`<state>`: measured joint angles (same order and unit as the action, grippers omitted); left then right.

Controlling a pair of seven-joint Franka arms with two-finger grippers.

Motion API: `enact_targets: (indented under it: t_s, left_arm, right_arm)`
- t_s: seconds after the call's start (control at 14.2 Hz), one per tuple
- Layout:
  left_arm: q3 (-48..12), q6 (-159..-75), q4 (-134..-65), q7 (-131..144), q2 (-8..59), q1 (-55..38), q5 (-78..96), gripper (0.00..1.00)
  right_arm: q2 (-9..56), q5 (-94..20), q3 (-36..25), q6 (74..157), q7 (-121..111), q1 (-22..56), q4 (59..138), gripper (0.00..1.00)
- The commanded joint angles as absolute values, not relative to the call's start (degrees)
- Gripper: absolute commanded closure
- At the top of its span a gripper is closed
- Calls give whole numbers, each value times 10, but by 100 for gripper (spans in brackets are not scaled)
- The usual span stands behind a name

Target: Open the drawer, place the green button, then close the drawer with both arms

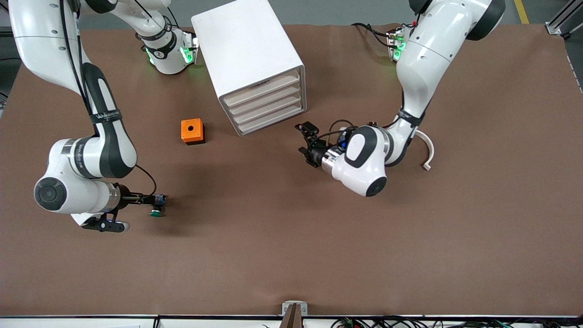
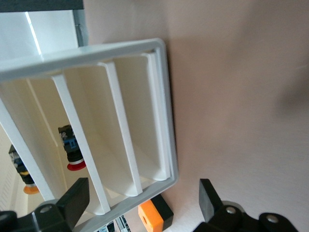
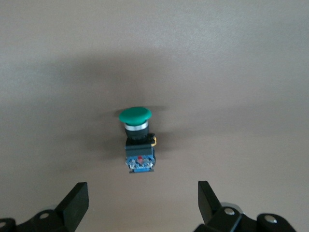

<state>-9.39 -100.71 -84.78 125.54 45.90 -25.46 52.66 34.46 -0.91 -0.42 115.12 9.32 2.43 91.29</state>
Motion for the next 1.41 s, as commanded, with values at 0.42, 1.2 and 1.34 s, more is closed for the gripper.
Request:
enact_targets:
  t_s: [0.42,1.2,1.34]
  left_arm:
    - [-85,-1024,-831,1317,512,-347,590,16]
    - [-85,-1022,-832,1325,518,-379,616,48]
    - [-85,-1023,-832,1327,527,-392,615,52]
  right_arm:
    - [354,-15,-4,1285,115,33,1004,0]
    - [359,-15,-4,1329,115,38,1035,0]
    - [359,-15,-4,1331,115,38,1034,0]
